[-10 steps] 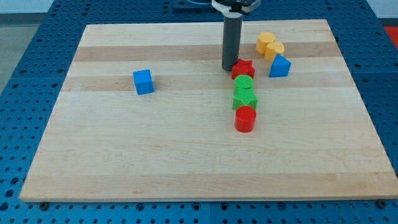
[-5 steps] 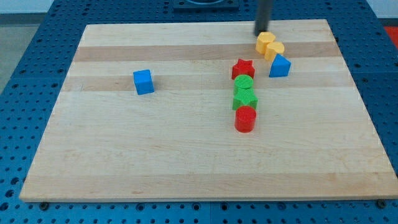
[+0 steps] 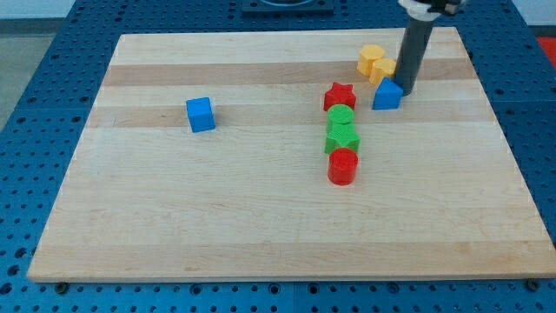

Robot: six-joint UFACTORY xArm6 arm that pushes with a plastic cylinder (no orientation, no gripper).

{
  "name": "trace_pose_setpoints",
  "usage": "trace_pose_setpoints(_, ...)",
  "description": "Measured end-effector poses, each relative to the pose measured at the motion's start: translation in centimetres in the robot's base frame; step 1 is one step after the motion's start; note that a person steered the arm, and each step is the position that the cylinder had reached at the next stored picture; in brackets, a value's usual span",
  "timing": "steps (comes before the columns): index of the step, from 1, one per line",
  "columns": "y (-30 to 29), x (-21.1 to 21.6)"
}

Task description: Move the blue triangle closer to the blue cube

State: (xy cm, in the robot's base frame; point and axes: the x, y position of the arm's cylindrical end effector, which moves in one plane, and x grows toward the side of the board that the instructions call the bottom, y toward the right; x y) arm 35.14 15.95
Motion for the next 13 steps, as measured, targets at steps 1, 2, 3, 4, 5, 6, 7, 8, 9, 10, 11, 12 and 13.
trace_pose_setpoints(1,-2.0,1.5)
trace_pose_setpoints(2,-3.8,2.8)
trace_pose_setpoints(3,-4.6,5.0)
trace_pose_setpoints(4,-4.6,6.7)
trace_pose_setpoints(5,-4.9,7.0)
trace_pose_setpoints(6,-4.9,6.9)
trace_pose_setpoints(7,-5.5,6.9)
trace_pose_setpoints(8,-6.8,6.6)
trace_pose_setpoints(9,-7.9,5.5)
trace_pose_setpoints(10,-9.3,4.2)
trace_pose_setpoints(11,-11.3,3.8)
trace_pose_setpoints(12,-14.2,3.8)
trace_pose_setpoints(13,-16.1,3.6)
